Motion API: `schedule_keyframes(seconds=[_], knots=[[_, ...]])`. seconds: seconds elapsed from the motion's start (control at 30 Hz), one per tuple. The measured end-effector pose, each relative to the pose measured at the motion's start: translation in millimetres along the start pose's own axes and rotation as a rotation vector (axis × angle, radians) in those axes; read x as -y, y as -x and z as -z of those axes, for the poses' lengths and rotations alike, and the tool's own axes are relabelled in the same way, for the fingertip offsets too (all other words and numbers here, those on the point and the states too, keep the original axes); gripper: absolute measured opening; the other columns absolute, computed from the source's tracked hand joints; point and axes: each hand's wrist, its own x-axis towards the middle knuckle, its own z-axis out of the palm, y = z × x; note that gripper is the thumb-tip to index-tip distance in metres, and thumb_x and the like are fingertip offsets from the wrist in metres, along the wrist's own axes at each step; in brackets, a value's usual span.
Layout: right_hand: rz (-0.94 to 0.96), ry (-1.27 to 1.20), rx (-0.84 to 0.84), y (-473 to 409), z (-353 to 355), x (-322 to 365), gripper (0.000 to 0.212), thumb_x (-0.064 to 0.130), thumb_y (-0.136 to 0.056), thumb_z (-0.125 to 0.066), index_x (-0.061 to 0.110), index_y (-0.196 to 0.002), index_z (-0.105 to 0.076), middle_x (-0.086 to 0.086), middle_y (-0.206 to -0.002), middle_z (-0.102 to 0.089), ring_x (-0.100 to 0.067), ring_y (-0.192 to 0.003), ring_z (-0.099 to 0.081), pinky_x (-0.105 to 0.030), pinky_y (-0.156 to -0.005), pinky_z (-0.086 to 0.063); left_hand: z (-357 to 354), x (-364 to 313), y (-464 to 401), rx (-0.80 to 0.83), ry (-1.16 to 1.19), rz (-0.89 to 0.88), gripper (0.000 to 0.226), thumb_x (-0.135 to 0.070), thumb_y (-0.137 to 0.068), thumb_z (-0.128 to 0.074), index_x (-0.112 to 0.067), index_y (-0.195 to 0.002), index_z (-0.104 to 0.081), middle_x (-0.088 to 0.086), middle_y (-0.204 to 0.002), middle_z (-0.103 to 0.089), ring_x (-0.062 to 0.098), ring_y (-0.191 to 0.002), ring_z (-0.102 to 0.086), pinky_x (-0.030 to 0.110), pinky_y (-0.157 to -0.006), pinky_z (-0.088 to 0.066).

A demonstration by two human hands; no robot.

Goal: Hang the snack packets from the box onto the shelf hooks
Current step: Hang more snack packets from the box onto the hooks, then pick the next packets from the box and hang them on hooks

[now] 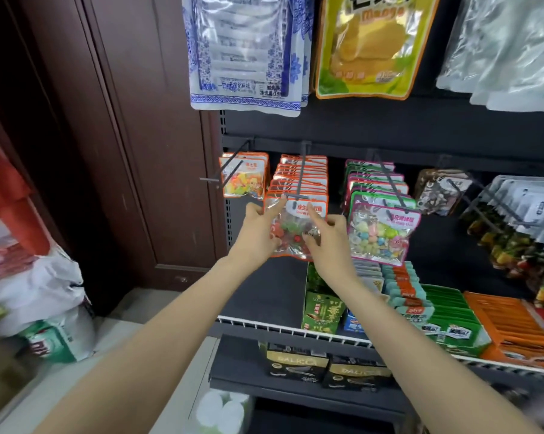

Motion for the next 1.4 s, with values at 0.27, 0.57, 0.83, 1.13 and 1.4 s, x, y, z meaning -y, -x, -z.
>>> schedule_keyframes(seconds=[0.27, 0.57, 0.83, 1.13, 1.4], knots=[[-0.012, 0.258, -0.116, -10.4, -12.4, 2.3, 0.078, -0.001, -0.083, -0.061, 0.029, -0.144, -0.023, -0.008, -0.15, -0.006, -0.025, -0.129, -0.032, -0.035, -0.092, -0.046, -4.5, -3.6, -10.7, -0.246, -0.419, -0.13, 0.064, -0.012, -0.081, -0.069, -0.02, -0.139, -0.043, 0.012, -0.152, -0.026, 0.031, -0.139, -0.025, 0.043, -0.101, -0.037], [-0.001, 0.094, -0.062, 30.7, 20.8, -3.1, 0.033, 0.021, -0.096, -0.051, 0.02, -0.129, -0.052, 0.004, -0.119, -0.043, -0.006, -0.1, -0.044, -0.022, -0.089, -0.04, -31.6, 6.1, 32.5, -0.465, -0.361, -0.189, 0.04, -0.019, -0.067, -0.08, -0.012, -0.101, -0.062, 0.008, -0.097, -0.061, 0.028, -0.089, -0.06, 0.035, -0.067, -0.049], [-0.211, 0.148, 0.135, 145.4, 78.9, -97.8, 0.021, 0.012, -0.093, -0.052, 0.018, -0.107, -0.067, -0.003, -0.092, -0.07, -0.019, -0.084, -0.065, -0.036, -0.076, -0.052, -122.6, -64.6, 115.0, 0.039, -0.041, -0.279, 0.019, -0.014, -0.09, -0.053, -0.01, -0.107, -0.061, 0.005, -0.094, -0.063, 0.025, -0.093, -0.054, 0.037, -0.074, -0.044], [-0.587, 0.287, 0.386, 313.9, 118.4, -250.2, 0.026, 0.011, -0.088, -0.055, 0.012, -0.112, -0.065, -0.013, -0.116, -0.064, -0.032, -0.109, -0.059, -0.036, -0.087, -0.045, -282.9, -150.1, 222.2, 0.596, 0.041, -0.198, 0.032, -0.01, -0.095, -0.046, -0.008, -0.127, -0.051, 0.01, -0.123, -0.05, 0.025, -0.114, -0.049, 0.036, -0.092, -0.044], [-0.646, 0.287, 0.691, 363.2, 104.6, -308.1, 0.102, 0.034, -0.08, -0.071, 0.017, -0.151, 0.0, -0.003, -0.158, 0.013, -0.021, -0.146, 0.005, -0.029, -0.117, -0.008, -357.7, -135.9, 247.8, 0.91, -0.575, -0.267, 0.081, -0.01, -0.091, -0.056, -0.012, -0.152, -0.003, 0.01, -0.158, 0.01, 0.029, -0.145, 0.013, 0.038, -0.118, -0.002]])
